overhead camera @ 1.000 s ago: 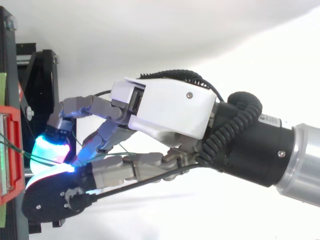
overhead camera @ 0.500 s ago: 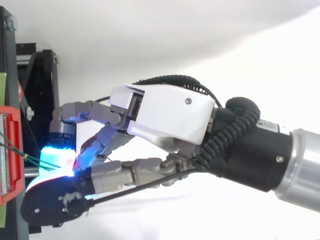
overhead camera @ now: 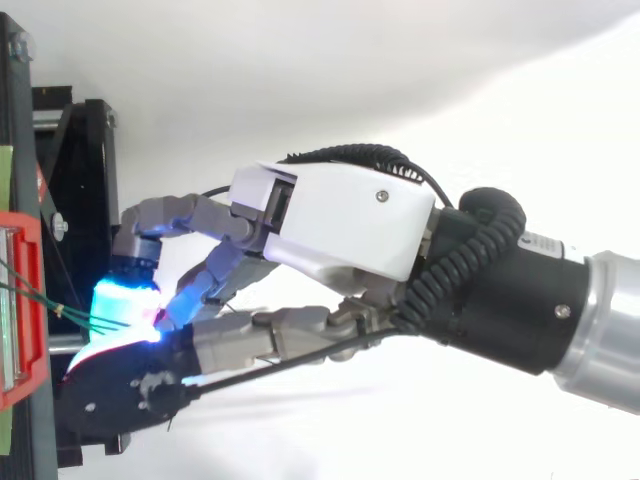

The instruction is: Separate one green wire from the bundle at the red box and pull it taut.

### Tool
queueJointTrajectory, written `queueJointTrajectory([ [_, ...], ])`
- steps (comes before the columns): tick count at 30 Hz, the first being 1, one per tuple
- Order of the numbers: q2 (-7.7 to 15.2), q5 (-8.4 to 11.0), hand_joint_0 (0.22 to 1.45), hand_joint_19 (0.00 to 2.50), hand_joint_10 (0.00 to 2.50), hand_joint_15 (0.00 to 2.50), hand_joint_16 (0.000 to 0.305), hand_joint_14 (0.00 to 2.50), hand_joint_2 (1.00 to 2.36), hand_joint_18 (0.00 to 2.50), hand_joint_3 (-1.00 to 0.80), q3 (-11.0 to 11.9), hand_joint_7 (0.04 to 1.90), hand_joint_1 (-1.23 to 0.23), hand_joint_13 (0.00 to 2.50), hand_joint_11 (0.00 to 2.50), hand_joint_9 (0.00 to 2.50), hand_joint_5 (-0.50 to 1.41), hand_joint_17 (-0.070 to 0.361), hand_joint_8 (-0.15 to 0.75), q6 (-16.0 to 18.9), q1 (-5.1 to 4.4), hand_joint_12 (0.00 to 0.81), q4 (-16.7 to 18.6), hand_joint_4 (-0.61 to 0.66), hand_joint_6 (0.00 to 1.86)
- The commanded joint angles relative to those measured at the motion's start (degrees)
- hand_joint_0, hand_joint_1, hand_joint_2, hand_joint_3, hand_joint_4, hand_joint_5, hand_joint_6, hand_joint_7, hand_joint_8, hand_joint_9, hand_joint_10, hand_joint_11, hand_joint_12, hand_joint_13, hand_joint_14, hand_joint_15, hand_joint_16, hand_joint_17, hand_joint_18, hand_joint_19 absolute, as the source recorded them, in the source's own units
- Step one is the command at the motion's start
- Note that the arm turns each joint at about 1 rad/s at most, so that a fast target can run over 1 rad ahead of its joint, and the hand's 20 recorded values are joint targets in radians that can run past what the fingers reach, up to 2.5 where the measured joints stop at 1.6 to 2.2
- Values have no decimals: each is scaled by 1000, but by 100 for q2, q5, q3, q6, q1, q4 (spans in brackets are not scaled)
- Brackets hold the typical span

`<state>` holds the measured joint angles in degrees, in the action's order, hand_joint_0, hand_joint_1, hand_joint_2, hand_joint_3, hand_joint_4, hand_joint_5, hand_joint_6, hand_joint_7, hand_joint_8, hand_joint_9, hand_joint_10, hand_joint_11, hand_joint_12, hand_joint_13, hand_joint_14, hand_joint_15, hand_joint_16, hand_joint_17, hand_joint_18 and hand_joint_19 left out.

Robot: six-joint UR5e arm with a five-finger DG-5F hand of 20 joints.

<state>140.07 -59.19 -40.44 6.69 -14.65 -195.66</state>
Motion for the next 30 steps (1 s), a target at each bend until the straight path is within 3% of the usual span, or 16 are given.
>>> queueJointTrajectory([
  [1, 3, -5, 603, 327, 17, 328, 46, 10, 1000, 564, -495, -183, 1256, -601, 833, 1037, 1039, -118, 104, 346, 16, 24, 430, 89, 254, 503],
  [4, 3, -14, 601, 331, 18, 331, 46, 10, 1000, 565, -489, -368, 1255, -601, 832, 1047, 1032, -118, 104, 346, 34, 24, 430, 326, 254, 503],
  [7, 3, -5, 616, 321, 17, 328, 46, 10, 1005, 566, -438, -368, 1267, -602, 831, 1027, 1034, -119, 104, 350, 25, 24, 430, 388, 247, 503],
  [12, 3, 4, 628, 331, 19, 323, 46, 11, 1007, 567, -425, 37, 1267, -602, 832, 1027, 1034, -122, 104, 345, -221, 33, 431, 177, 247, 503],
  [16, 3, 57, 612, 330, 17, 328, 46, 11, 1002, 566, -476, 221, 1263, -596, 833, 1024, 1029, -122, 104, 345, -397, 33, 430, 124, 246, 503],
  [23, 3, 92, 630, 320, 16, 329, 46, 10, 1007, 577, -434, 177, 1389, -603, 841, 1019, 1038, -103, 104, 350, -432, 6, 430, 177, 248, 502],
  [27, 3, 100, 652, 311, 17, 327, 46, 9, 1016, 583, -322, 160, 1501, -619, 847, 1025, 1040, -100, 104, 347, -432, -2, 430, 265, 225, 502],
  [30, 3, 100, 643, 319, 17, 325, 46, 9, 1022, 587, -233, 160, 1423, -621, 848, 1031, 1022, -128, 104, 352, -450, -2, 434, 274, 225, 578],
])
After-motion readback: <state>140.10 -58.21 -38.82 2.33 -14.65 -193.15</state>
